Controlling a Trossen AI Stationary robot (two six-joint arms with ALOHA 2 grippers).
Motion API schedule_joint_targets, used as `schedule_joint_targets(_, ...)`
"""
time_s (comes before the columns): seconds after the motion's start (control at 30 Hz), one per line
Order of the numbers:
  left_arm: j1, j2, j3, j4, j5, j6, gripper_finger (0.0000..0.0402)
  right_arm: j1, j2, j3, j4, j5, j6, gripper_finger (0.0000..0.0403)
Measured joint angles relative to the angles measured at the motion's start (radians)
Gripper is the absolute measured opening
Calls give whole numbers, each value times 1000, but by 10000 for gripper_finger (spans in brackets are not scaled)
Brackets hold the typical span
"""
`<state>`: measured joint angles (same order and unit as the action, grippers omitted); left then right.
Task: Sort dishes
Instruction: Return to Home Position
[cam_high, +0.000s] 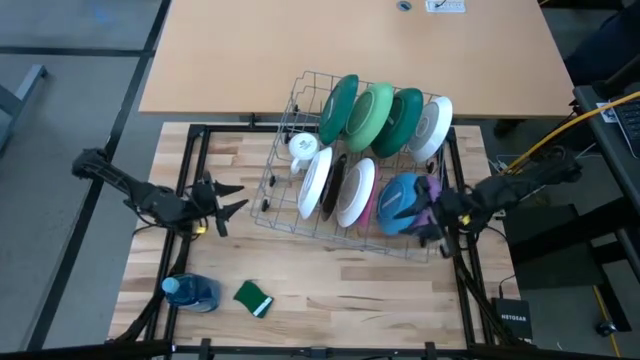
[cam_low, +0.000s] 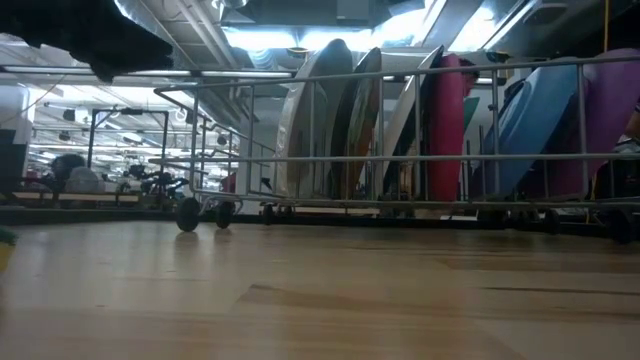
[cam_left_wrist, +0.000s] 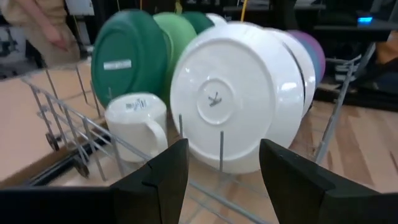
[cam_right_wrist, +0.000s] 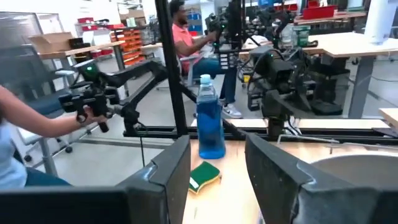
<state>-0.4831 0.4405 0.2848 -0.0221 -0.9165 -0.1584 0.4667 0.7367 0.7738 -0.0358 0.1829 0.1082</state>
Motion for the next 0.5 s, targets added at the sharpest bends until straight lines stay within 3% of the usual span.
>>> schedule_joint_targets(0.23,0,-159,0,-99,-4,32,184,-2,-177,-86,-80,7,-8,156)
schedule_joint_targets(0.5,0,-288,0,-238,-4,-23,184,-2,-352,-309,52,4,2,156)
